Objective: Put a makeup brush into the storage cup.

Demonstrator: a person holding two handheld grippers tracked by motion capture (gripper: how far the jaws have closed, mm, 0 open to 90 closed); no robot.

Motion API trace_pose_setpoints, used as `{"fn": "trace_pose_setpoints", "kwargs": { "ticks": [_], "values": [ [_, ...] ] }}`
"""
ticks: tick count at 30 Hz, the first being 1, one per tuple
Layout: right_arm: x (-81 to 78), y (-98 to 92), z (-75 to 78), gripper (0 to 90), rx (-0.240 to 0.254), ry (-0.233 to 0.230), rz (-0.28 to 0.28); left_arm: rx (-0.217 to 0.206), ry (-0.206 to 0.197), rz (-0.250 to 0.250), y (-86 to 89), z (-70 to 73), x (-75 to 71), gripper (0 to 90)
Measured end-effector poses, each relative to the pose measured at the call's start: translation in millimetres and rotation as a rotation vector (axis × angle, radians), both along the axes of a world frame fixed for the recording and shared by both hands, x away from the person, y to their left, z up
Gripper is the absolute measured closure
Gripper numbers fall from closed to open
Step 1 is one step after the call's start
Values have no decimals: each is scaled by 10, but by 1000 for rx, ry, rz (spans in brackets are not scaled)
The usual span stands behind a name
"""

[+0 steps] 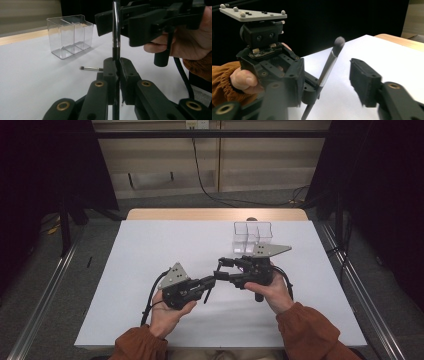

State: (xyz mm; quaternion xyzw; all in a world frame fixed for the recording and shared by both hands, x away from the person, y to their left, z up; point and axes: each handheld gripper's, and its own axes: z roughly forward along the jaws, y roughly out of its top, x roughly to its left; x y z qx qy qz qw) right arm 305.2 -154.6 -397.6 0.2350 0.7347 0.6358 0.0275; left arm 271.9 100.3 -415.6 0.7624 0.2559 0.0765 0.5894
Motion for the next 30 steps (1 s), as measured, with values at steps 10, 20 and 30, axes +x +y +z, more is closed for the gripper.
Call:
{"fn": "trace_pose_setpoints", "kwargs": {
  "ticks": [10,20,30],
  "values": [
    [10,-3,-27,651,-3,19,19,0,-3,3,-16,-18,3,842],
    [24,8,-49,833,7,48,39,11,-3,-3,-25,-49,9,842],
    [3,37,-44,845,1,43,38,12,-10,-3,-24,-69,19,839]
  ]
}}
